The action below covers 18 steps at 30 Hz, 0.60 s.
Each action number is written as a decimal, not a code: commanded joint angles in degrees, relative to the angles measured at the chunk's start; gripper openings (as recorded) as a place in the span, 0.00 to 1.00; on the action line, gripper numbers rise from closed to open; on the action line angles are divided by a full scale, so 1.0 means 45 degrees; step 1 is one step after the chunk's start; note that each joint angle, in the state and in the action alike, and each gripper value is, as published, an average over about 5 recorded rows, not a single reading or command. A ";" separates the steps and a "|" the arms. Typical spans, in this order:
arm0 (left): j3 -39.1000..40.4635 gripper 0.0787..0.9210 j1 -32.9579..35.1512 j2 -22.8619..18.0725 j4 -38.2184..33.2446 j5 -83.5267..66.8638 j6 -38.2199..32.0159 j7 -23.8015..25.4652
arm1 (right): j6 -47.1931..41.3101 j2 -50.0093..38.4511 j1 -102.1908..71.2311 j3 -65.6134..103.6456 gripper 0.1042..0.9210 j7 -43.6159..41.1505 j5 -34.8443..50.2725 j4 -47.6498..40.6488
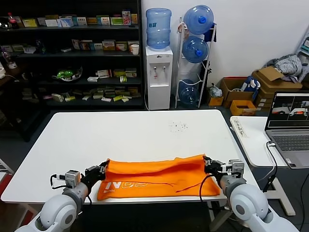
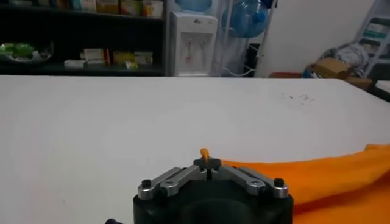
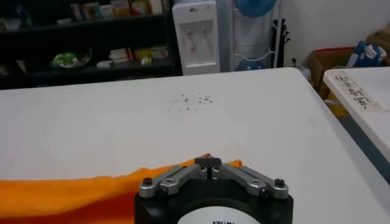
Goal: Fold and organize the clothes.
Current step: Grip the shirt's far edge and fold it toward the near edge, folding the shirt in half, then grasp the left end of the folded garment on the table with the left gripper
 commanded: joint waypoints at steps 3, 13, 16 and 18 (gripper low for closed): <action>-0.0423 0.05 0.1038 0.0037 -0.0467 0.0165 0.0211 -0.0054 | -0.0262 -0.0324 -0.1728 0.0827 0.06 -0.0137 -0.0078 0.1285; -0.1031 0.39 0.1667 -0.0105 -0.0526 0.0317 0.0269 -0.0188 | -0.0099 -0.0536 -0.2613 0.1961 0.39 -0.0247 -0.0125 0.1821; -0.1090 0.49 0.2005 -0.0337 -0.0370 0.0485 0.0164 -0.0143 | 0.0016 -0.0472 -0.2908 0.2504 0.50 -0.0407 -0.0279 0.1916; -0.1063 0.56 0.2174 -0.0556 -0.0237 0.0598 0.0062 -0.0110 | 0.0079 -0.0426 -0.3194 0.2866 0.57 -0.0521 -0.0342 0.2047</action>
